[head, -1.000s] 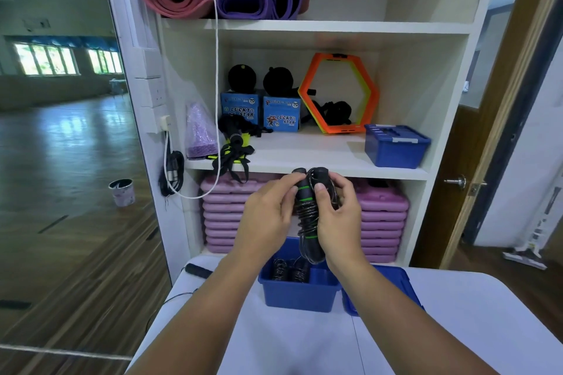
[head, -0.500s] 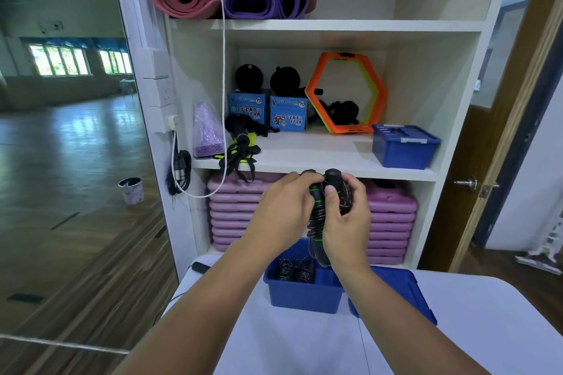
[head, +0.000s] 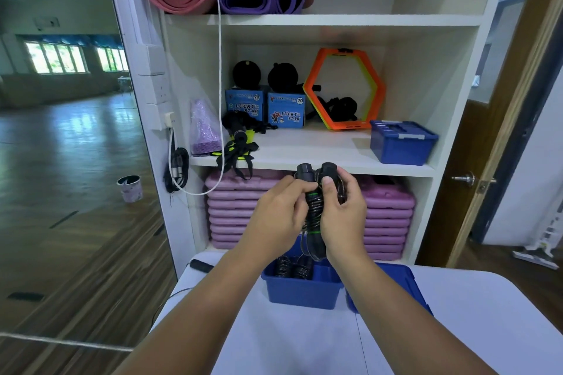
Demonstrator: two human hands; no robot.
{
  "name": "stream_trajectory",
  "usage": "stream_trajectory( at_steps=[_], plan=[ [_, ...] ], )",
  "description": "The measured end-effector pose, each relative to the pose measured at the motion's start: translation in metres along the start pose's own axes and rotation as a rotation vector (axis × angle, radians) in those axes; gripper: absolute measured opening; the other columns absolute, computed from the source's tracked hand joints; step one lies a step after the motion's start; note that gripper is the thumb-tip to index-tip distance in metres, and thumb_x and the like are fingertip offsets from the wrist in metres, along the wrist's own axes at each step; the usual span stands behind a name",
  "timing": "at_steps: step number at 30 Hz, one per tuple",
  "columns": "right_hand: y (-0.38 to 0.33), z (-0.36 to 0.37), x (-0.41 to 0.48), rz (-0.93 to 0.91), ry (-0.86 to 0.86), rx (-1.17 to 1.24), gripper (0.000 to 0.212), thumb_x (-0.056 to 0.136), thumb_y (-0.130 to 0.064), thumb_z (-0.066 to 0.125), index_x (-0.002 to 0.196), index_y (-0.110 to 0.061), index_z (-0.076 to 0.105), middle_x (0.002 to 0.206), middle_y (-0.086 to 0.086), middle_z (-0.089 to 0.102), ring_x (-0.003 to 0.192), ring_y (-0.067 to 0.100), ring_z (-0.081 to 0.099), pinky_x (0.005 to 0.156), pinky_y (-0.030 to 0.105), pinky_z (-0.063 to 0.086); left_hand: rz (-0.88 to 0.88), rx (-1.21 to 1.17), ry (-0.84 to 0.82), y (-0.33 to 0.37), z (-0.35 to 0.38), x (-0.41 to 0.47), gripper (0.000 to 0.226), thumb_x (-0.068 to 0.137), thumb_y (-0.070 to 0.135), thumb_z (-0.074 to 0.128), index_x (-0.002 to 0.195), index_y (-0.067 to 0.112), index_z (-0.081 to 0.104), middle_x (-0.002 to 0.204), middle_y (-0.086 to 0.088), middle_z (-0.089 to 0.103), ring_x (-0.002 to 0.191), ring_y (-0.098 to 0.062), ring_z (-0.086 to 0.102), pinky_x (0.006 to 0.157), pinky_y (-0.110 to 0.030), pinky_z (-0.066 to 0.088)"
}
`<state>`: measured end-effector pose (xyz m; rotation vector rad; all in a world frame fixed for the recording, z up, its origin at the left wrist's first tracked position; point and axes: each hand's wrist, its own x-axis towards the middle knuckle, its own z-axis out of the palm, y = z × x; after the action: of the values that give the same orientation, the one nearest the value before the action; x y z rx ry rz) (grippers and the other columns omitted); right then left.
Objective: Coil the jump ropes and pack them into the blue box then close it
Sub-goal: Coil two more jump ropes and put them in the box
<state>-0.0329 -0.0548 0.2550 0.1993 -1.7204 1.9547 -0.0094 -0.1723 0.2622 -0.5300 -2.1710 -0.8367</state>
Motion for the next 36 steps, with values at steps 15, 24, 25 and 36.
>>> stream_trajectory(
  at_steps=[15, 24, 25, 36],
  plan=[
    [0.006, -0.008, 0.019, 0.117, -0.087, 0.101, 0.026, 0.088, -0.038, 0.067, 0.114, -0.036, 0.066, 0.117, -0.006, 0.071, 0.112, 0.012, 0.065, 0.101, 0.045, 0.051, -0.354, -0.401, -0.066, 0.007, 0.007, 0.003, 0.033, 0.086, 0.024, 0.078, 0.112, 0.039, 0.063, 0.095, 0.010, 0.074, 0.087, -0.011, 0.072, 0.083, -0.042, 0.060],
    [0.001, -0.020, 0.036, 0.305, -0.251, 0.208, 0.010, 0.087, -0.024, 0.074, 0.091, -0.015, 0.076, 0.092, 0.015, 0.068, 0.085, 0.029, 0.063, 0.086, 0.053, 0.051, -0.144, -0.195, -0.176, -0.005, -0.006, 0.008, 0.028, 0.090, 0.019, 0.071, 0.116, 0.026, 0.064, 0.108, 0.009, 0.064, 0.083, 0.009, 0.057, 0.071, -0.013, 0.041],
    [0.000, -0.020, 0.037, 0.304, -0.264, 0.196, 0.010, 0.086, -0.026, 0.074, 0.088, -0.017, 0.076, 0.091, 0.016, 0.068, 0.083, 0.029, 0.061, 0.082, 0.051, 0.050, -0.126, -0.194, -0.184, -0.007, -0.008, 0.009, 0.028, 0.090, 0.019, 0.071, 0.116, 0.026, 0.065, 0.109, 0.010, 0.063, 0.088, 0.007, 0.058, 0.072, -0.016, 0.042],
    [0.000, -0.016, 0.037, 0.428, -0.357, 0.243, 0.014, 0.088, -0.025, 0.072, 0.090, -0.012, 0.077, 0.090, 0.019, 0.069, 0.085, 0.031, 0.059, 0.087, 0.050, 0.050, -0.053, -0.157, -0.321, -0.029, -0.019, 0.011, 0.028, 0.094, 0.027, 0.064, 0.119, 0.036, 0.058, 0.116, 0.010, 0.055, 0.102, -0.012, 0.059, 0.080, -0.029, 0.056]
  ],
)
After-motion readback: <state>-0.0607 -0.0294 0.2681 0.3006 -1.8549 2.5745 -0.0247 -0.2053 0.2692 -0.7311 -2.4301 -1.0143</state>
